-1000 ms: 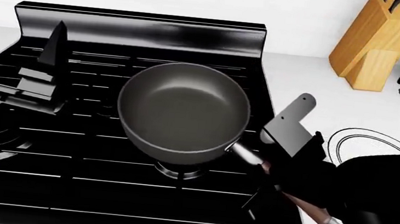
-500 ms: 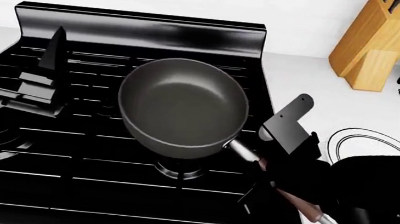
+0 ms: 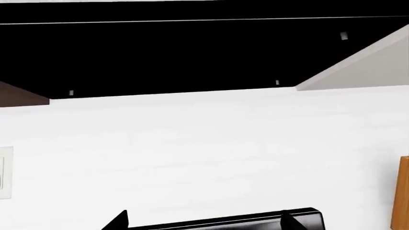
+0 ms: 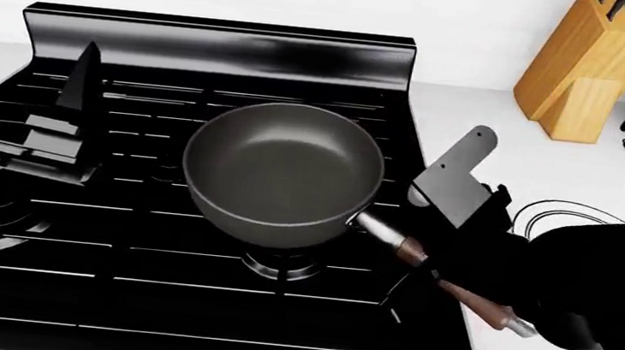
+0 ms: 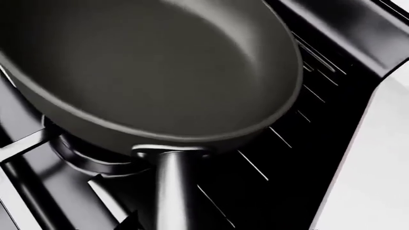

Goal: Pick up the pan and dump the vegetables in it onto the plate. Then return the pan to the stove.

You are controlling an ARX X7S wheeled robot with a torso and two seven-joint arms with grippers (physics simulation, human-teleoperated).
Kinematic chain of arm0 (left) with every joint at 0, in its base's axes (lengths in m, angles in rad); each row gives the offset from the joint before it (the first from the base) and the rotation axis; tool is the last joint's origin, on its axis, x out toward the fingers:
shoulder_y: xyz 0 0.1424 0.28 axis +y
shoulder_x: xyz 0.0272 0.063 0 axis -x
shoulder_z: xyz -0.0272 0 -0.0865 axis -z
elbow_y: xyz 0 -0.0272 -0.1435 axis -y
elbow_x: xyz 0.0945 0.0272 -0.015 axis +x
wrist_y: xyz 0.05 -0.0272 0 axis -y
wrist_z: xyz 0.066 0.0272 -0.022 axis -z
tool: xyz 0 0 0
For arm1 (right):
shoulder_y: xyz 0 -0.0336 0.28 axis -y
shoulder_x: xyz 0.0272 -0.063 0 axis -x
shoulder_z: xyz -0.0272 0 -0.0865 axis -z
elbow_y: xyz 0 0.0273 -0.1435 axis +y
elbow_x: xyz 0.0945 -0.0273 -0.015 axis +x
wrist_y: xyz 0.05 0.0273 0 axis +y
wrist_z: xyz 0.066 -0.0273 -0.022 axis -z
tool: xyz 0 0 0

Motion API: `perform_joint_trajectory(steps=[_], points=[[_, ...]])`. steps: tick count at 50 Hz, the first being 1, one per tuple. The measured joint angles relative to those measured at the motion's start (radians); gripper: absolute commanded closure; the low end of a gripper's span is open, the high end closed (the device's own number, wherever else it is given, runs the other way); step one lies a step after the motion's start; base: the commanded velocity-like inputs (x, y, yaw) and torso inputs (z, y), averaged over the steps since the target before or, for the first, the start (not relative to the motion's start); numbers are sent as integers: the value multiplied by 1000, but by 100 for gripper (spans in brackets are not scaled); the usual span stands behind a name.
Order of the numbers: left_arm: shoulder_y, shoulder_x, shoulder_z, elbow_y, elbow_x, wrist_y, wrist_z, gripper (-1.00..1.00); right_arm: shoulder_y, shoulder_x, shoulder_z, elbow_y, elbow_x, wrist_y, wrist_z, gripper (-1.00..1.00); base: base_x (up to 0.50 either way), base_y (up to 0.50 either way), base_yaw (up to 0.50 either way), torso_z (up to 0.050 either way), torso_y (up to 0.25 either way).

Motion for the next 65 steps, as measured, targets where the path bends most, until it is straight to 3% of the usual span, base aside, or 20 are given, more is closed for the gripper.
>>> perform_joint_trajectory(steps=[27,65], points=[[37,-12,-38,20,-17,20,-4,-100,181,42,74,-96,96,108,56,-100,0,0,0,0,0],[66,-77,-116,128,-122,9,-84,-100,165,440,218,-486,178,-162,163,-100,0,0,0,0,0]])
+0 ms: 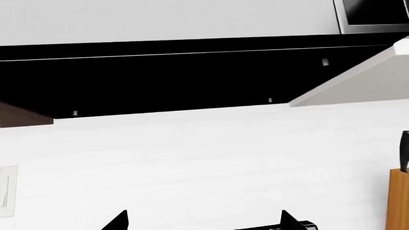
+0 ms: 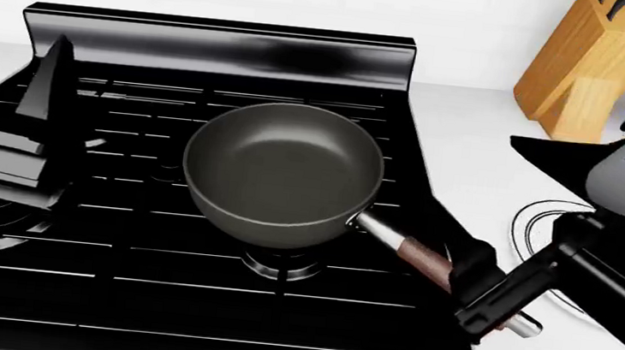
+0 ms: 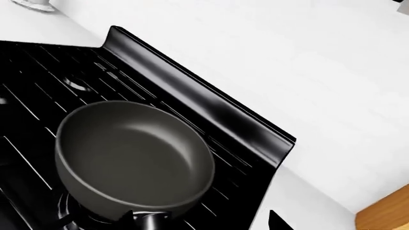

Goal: Pick up the pan and dump the vegetables in it onto the plate. Then return the pan to the stove.

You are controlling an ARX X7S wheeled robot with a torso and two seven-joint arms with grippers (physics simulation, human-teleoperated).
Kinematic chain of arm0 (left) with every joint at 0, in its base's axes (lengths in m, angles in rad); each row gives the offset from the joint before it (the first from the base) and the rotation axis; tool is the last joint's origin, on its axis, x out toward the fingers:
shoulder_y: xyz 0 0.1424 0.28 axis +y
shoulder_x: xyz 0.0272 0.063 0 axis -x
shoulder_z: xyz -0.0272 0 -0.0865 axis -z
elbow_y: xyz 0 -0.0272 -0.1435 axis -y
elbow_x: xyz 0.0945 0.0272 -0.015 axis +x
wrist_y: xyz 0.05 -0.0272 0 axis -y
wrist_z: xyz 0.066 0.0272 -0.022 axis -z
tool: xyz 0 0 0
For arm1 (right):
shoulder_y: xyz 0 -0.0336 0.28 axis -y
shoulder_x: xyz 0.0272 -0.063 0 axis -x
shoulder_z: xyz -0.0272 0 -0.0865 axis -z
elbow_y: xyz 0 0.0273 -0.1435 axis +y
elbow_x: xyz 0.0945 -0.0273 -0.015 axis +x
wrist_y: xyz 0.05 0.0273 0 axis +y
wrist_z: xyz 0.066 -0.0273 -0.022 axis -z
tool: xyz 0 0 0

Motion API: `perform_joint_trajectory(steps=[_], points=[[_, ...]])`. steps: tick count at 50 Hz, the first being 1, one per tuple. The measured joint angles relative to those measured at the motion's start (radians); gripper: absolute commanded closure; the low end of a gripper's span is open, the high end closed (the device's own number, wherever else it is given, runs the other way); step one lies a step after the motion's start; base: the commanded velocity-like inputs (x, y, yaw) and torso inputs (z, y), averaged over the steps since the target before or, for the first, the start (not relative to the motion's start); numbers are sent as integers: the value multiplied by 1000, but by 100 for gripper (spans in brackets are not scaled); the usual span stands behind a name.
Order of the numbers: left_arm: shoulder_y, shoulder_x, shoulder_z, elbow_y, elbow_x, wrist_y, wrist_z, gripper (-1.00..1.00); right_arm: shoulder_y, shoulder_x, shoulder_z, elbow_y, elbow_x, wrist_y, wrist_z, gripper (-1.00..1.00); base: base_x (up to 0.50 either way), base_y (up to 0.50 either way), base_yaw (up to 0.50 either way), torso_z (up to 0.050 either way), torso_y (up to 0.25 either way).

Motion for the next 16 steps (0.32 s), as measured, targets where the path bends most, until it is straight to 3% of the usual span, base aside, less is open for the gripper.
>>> perform_joint_trajectory(steps=[7,16], points=[[81,-58,-42,37,-27,71,-36,-100,-32,93,-1,-68,-16,-89,1,-100,0,0,0,0,0],[300,-191,-88,59,1,292,-104,-100,-47,162,6,-151,-7,-162,44,-100,0,0,0,0,0]])
